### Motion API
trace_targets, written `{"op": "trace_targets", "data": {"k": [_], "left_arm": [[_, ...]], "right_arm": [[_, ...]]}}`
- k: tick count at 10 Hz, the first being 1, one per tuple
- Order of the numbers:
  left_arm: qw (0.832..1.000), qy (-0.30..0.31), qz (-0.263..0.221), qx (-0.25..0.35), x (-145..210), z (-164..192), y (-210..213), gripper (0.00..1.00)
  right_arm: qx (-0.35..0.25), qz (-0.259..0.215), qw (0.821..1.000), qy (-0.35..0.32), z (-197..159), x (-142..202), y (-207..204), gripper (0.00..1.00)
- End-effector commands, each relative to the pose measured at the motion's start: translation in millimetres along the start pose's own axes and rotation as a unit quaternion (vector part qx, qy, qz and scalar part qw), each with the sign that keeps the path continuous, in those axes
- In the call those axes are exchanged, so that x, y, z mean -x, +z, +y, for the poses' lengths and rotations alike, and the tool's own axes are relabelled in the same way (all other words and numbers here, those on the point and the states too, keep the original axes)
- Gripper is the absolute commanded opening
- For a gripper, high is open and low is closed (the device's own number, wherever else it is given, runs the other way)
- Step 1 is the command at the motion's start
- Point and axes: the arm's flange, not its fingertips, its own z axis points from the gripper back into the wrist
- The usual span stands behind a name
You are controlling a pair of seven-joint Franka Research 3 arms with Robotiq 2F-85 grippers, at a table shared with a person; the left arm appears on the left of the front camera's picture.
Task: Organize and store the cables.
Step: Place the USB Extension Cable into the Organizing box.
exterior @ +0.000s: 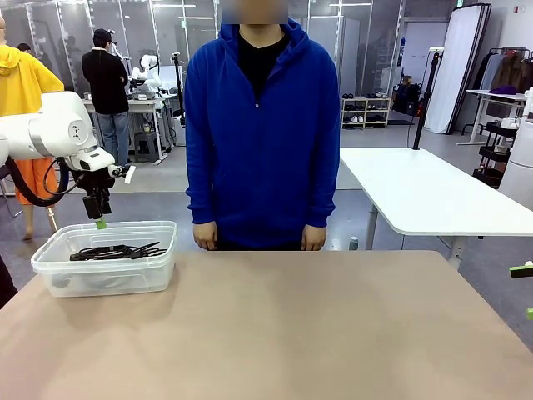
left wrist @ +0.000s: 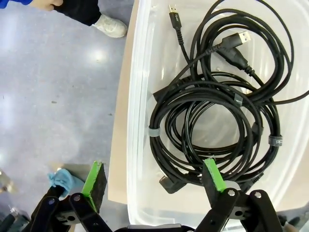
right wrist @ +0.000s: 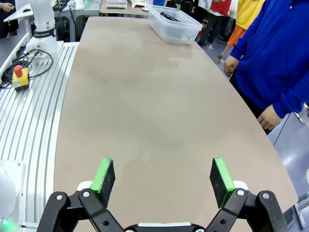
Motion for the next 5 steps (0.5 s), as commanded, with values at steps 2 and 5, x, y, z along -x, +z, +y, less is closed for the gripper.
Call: {"op": "trace_targets", "data": {"k": [2, 5], "left_arm": [[1.0, -0.004, 0.006, -0.003, 1.1, 0.5, 0.2, 1.0], [1.0, -0.004, 0.006, -0.003, 1.1, 0.5, 0.2, 1.0]], "right_arm": [[0.005, 0.003, 1.0, -0.006, -0.7, -3.3, -0.8, 1.0], [0.005, 0.003, 1.0, -0.006, -0.7, -3.3, -0.8, 1.0]]}}
